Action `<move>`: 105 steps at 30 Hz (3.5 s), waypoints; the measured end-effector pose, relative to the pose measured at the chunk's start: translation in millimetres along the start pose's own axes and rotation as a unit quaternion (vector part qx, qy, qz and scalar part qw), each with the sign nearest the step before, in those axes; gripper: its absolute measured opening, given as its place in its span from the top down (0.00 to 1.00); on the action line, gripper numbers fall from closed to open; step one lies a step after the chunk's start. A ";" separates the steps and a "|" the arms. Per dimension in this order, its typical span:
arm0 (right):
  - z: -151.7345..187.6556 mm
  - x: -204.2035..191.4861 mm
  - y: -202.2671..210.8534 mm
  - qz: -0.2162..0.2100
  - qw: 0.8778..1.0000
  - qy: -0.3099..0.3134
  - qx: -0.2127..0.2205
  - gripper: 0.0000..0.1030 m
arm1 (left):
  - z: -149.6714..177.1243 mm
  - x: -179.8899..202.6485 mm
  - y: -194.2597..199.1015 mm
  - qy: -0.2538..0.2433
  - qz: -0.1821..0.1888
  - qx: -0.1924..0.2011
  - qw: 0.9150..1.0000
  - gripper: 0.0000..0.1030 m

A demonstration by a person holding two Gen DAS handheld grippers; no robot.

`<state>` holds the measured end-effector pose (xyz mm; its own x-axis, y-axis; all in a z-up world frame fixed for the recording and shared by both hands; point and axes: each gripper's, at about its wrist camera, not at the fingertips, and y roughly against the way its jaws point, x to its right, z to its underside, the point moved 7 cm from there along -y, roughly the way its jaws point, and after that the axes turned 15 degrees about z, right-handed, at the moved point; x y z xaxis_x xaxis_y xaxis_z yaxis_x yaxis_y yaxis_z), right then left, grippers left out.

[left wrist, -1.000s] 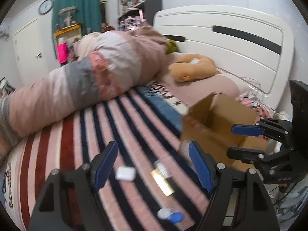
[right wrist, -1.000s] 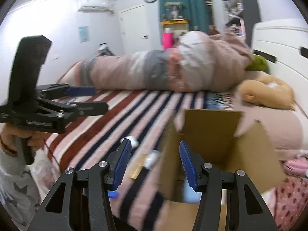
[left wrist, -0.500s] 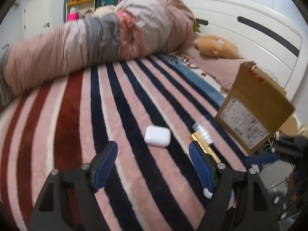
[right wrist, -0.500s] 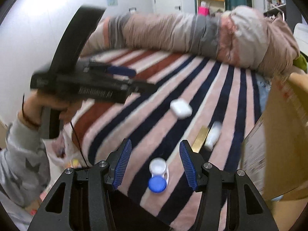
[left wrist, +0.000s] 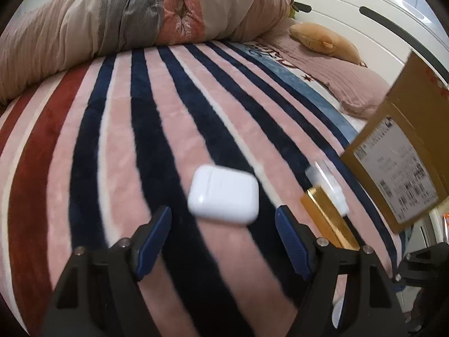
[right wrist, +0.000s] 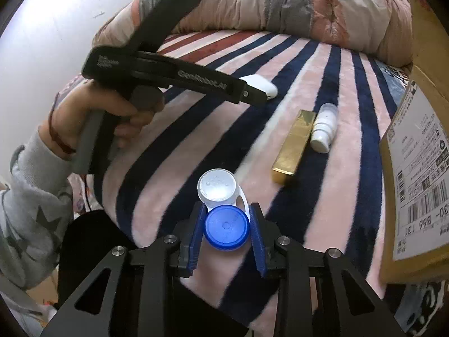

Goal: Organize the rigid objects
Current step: 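Grasp the lens case with the right tool while the left tool grasps the earbud case, then carry the lens case with the right tool into the box while the left tool drops the earbud case in, then grasp the gold bar box with the left tool while the right tool grasps the white pump bottle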

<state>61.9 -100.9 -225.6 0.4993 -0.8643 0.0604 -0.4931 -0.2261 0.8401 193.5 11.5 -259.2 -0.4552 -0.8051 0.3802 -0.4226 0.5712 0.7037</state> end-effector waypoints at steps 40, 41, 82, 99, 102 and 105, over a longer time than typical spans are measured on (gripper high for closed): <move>-27.5 97.9 191.3 0.106 0.970 -0.053 0.213 0.74 | -68.5 237.0 126.7 -0.151 0.035 0.092 0.984 0.52; -24.5 110.0 191.8 0.114 0.969 -0.063 0.211 0.74 | -71.7 245.9 115.8 -0.155 0.044 0.084 0.983 0.52; -33.3 212.1 142.6 0.171 0.973 -0.102 0.117 0.63 | -95.6 257.1 79.7 -0.169 0.014 0.041 0.985 0.40; -74.7 93.2 164.3 0.132 0.977 -0.047 0.163 0.55 | -46.0 169.4 183.2 -0.122 -0.034 0.110 0.986 0.29; -82.5 65.8 146.0 0.111 0.982 -0.032 0.150 0.55 | -28.7 143.1 183.7 -0.098 -0.034 0.107 0.989 0.29; -85.3 43.0 119.9 0.088 0.988 -0.024 0.126 0.56 | -10.8 115.6 176.8 -0.069 -0.030 0.099 0.992 0.29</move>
<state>84.9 -126.8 -76.3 0.3585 -0.9192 0.1630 -0.7339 -0.1695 0.6578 74.6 17.7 -84.3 -0.5228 -0.8164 0.2455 -0.5918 0.5548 0.5848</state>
